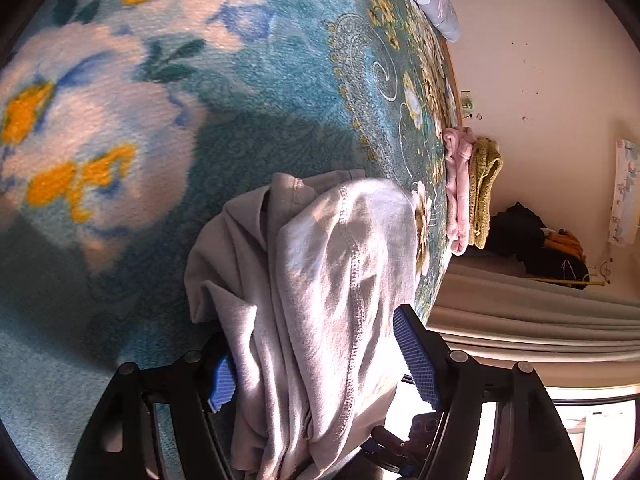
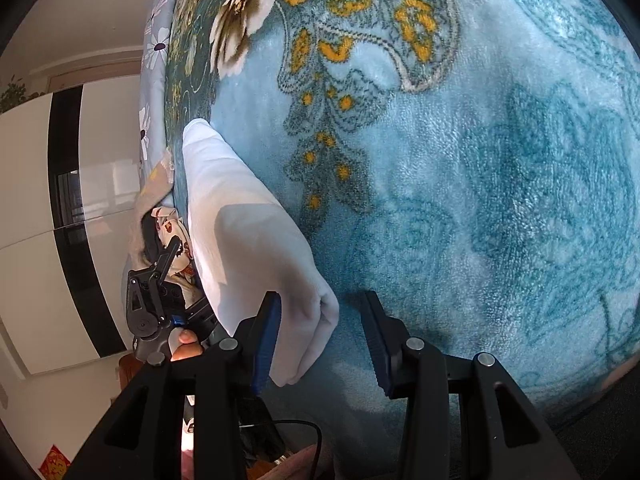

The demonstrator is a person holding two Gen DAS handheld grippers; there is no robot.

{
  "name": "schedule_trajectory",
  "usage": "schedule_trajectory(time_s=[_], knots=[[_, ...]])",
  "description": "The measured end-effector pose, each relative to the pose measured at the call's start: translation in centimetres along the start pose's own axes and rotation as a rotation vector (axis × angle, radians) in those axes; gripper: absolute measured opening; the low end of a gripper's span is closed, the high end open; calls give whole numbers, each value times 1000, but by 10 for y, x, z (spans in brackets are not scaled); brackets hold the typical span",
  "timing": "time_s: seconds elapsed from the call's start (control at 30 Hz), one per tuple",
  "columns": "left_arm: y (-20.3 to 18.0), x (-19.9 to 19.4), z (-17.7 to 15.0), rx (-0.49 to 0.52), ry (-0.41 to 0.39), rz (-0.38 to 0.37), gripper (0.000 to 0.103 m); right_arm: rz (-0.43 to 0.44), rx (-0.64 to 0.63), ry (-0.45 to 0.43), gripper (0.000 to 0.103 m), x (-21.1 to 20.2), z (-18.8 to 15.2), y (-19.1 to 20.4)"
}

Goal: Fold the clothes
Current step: 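Grasp the folded shirt bundle with both grippers and lift it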

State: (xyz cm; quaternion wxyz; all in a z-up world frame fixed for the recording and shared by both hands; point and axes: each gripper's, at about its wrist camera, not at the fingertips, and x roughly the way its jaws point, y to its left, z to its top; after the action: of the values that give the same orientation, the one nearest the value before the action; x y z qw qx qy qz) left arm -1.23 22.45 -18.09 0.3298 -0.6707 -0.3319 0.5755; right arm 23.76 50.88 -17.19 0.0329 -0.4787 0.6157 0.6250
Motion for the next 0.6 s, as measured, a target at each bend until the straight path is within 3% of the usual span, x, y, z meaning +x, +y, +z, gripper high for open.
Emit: schedule_trajectory(time_s=[0.1,0.13,0.17,0.23,0.3,0.47,0.53,0.6], knots=[[3,-1,-2,-16,-16,8,67,23,18,-13,43,5,0,3],[3,-2,-3,-18,-25,30,59,26,20,-18,36,6,0,5],[3,-2,-5,-19,-33,54,54,22,14,-25,20,6,0,7],[4,-4,-8,-23,-49,103,32,14,2,-38,12,5,1,12],[5,-7,-12,-37,-64,110,25,6,-9,-51,10,4,1,17],[-8,-17,-31,-34,-74,81,20,-8,-58,-95,8,-15,18,31],[-9,-20,-46,-52,-38,22,20,-12,-77,-121,8,-28,29,37],[-10,-20,-63,-44,14,11,20,-15,-96,-147,7,-41,40,43]])
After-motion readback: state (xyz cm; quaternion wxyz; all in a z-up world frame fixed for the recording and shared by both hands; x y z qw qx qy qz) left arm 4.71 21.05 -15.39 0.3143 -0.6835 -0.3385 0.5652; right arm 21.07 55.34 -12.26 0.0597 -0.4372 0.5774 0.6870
